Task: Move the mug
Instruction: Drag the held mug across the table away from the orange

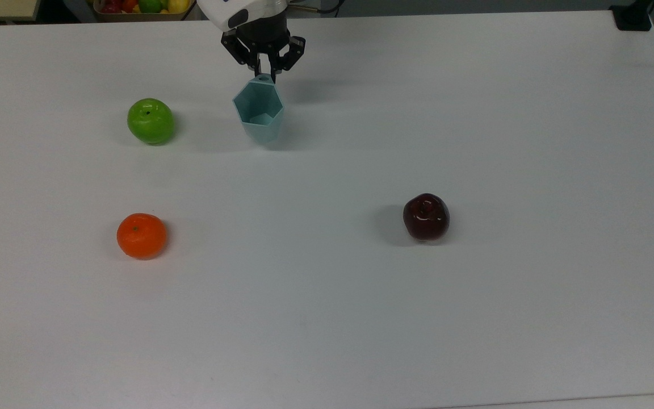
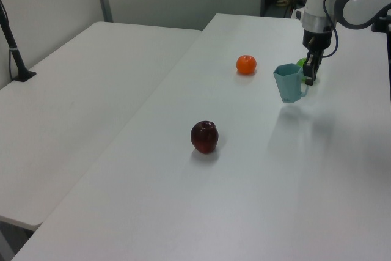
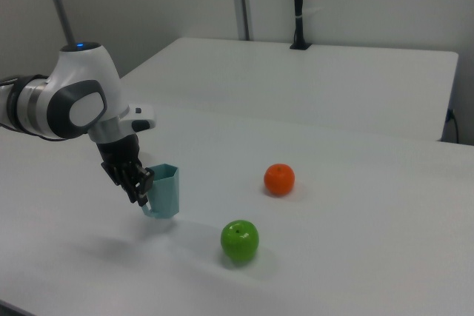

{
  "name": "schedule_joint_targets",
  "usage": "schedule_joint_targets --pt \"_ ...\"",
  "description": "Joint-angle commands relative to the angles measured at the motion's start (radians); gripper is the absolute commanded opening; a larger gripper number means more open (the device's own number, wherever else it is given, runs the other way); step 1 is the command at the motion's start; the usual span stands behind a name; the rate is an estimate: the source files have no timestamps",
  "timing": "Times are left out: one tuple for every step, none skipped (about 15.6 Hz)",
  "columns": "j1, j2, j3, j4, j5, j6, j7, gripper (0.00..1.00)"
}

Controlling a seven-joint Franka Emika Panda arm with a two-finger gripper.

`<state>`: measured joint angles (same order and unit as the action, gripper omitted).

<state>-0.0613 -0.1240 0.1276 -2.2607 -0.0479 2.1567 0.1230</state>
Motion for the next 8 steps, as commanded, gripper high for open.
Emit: schedule_joint_targets --pt "-0.008 -0.01 0.006 -0.022 -0.013 0.003 -0.091 0.16" --pt "-0.003 0.003 0.006 -0.02 -0.013 0.009 -0.092 0.16" --pt "-0.002 0.012 0.006 -0.019 -0.013 0.012 -0.091 0.16" --pt "0.0 0.018 0.007 -0.017 -0.013 0.012 -0.091 0.16" --pt "-0.002 0.021 0.013 -0.017 -0.013 0.014 -0.092 0.16" --pt "-0.002 0.027 0.02 -0.017 -0.013 0.014 -0.092 0.17" --pt "-0.002 0.036 0.021 -0.016 -0.015 0.015 -0.092 0.18" --pt "-0.002 0.044 0.023 -0.014 -0.015 0.015 -0.091 0.21"
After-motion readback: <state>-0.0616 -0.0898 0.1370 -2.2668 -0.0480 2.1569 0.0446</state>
